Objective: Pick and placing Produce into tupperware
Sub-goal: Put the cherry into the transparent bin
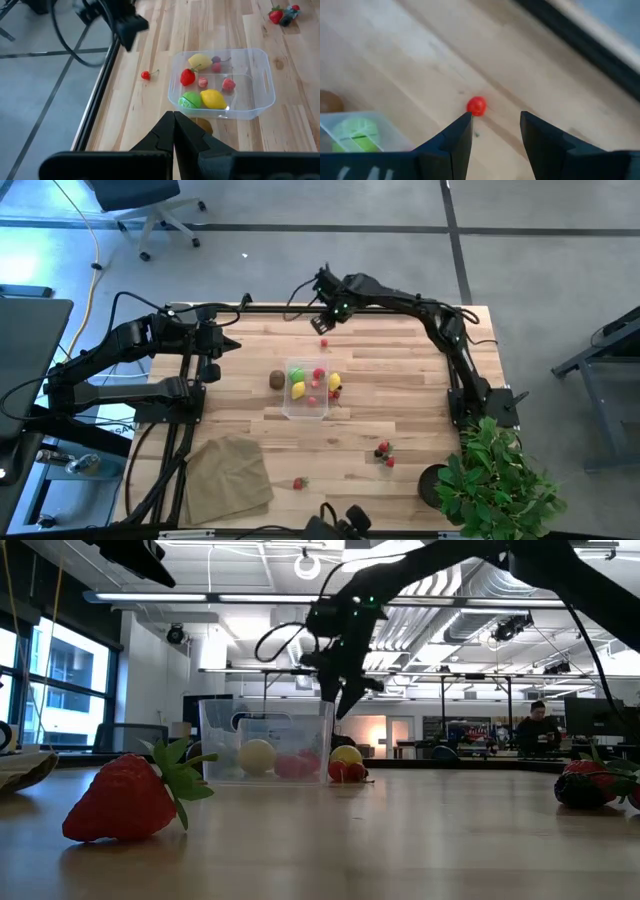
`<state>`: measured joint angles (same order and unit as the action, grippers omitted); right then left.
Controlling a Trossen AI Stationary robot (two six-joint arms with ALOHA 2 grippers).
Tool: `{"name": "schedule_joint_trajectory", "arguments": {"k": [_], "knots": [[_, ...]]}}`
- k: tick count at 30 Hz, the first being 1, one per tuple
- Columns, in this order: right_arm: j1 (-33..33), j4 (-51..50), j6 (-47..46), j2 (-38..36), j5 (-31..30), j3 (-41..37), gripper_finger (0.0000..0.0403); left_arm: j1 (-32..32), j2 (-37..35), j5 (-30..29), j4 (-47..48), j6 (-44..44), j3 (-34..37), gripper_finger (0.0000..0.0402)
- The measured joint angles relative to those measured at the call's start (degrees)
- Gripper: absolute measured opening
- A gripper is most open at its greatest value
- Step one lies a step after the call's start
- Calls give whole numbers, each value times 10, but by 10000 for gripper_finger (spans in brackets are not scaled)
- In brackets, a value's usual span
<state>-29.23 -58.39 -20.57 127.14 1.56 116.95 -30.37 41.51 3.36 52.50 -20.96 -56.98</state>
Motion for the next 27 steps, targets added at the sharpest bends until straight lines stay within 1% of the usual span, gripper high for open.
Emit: {"name": "schedule_joint_trajectory", "arguments": {"k": [6,11,15,17,22,25,27], "knots": [[10,32,-4,25,11,-16,158,0,0,0,0,0,0,1],[19,38,-37,43,21,-16,158,0,0,0,0,0,0,1],[23,49,-84,53,33,-16,158,0,0,0,0,0,0,1],[26,54,-102,57,31,-16,158,0,0,0,0,0,0,1],[30,55,-125,57,-2,-16,159,0,0,0,0,0,0,1],[30,54,-153,57,-2,-16,159,0,0,0,0,0,0,1],[30,54,-157,57,0,-16,159,0,0,0,0,0,0,1]]}}
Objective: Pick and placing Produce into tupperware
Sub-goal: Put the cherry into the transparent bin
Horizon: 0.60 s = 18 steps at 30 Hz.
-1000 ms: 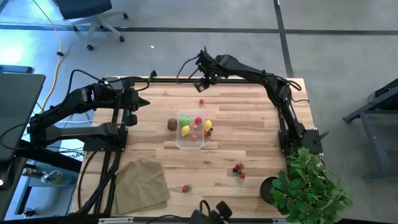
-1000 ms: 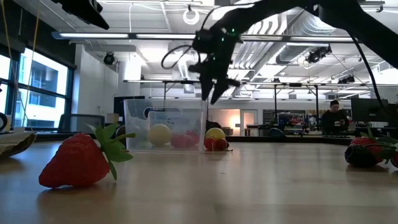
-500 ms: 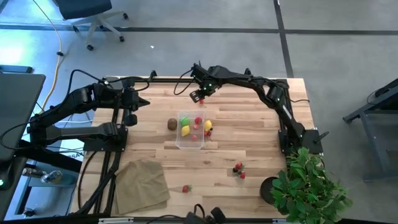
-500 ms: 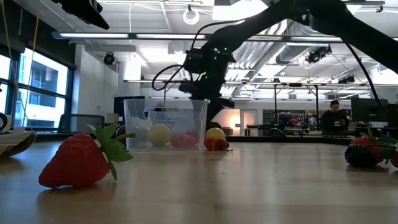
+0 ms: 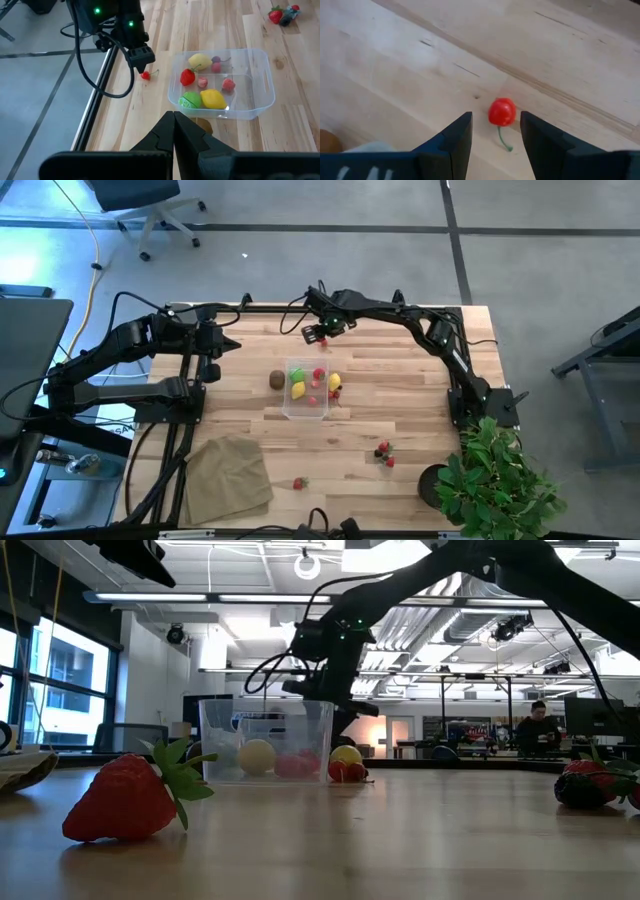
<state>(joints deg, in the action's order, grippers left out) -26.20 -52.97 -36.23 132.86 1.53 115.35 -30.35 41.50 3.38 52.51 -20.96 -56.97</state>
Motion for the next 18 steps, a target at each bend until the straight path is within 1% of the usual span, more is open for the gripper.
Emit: {"name": "schedule_joint_trajectory", "arguments": {"k": [5,14,18], "knots": [[4,0,-24,0,-10,0,163,0,0,0,0,0,0,1],[8,-22,-39,16,-22,1,231,0,0,0,0,0,0,1],[7,-13,-40,26,-23,1,240,0,0,0,0,0,0,1]]}}
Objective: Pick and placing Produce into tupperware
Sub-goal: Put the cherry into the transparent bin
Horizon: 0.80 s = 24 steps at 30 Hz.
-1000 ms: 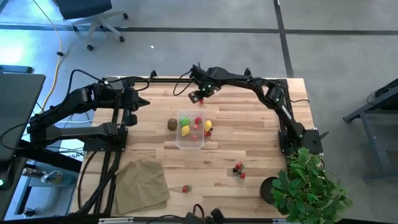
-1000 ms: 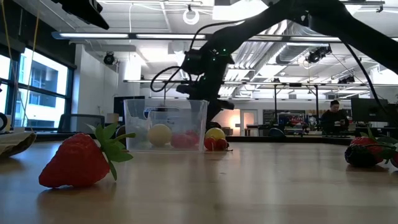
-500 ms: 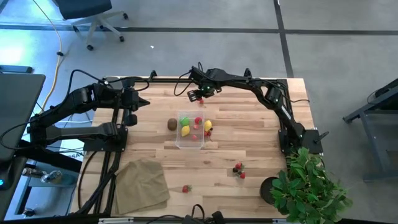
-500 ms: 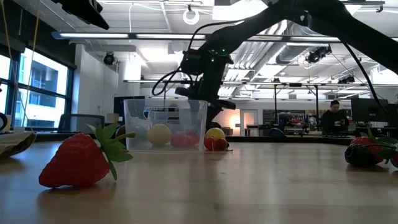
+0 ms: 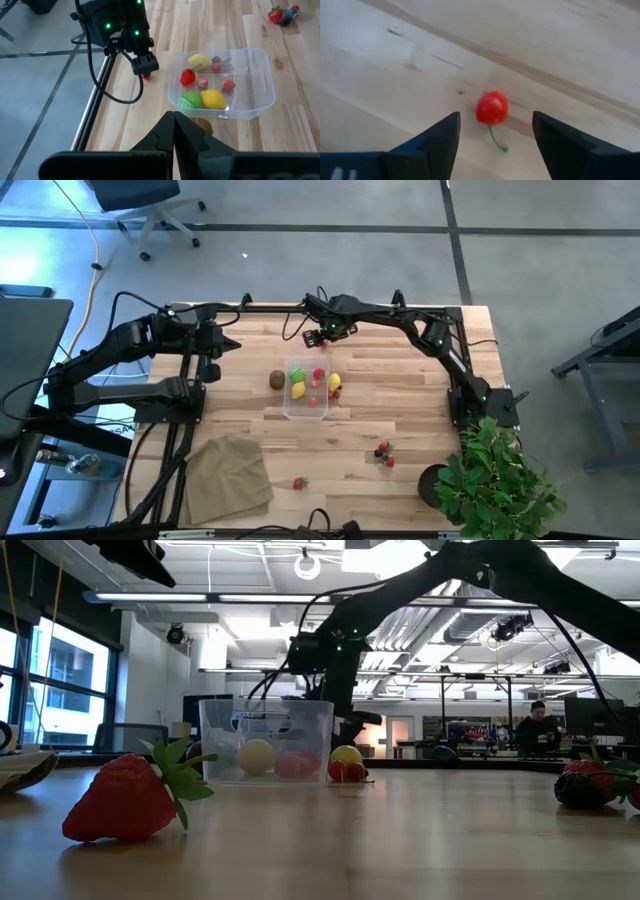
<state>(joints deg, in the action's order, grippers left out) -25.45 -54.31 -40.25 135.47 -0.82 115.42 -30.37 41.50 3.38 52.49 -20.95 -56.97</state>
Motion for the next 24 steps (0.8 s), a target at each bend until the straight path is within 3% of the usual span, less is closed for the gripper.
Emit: {"name": "schedule_joint_trajectory", "arguments": {"k": [24], "knots": [[3,24,-89,14,-28,0,240,0,0,0,0,0,0,1]]}}
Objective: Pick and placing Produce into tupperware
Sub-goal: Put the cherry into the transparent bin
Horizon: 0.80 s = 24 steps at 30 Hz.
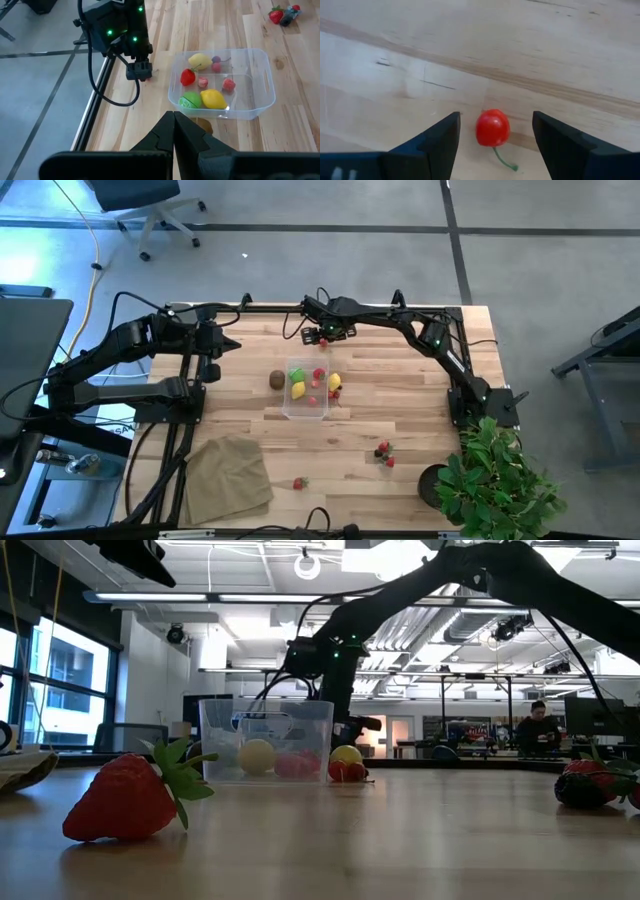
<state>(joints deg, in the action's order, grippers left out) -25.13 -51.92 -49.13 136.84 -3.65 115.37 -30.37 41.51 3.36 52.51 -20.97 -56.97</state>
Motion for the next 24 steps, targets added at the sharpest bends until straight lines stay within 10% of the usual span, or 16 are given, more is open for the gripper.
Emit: {"name": "schedule_joint_trajectory", "arguments": {"k": [24], "knots": [[4,-18,-33,0,0,0,197,0,0,0,0,0,0,1]]}}
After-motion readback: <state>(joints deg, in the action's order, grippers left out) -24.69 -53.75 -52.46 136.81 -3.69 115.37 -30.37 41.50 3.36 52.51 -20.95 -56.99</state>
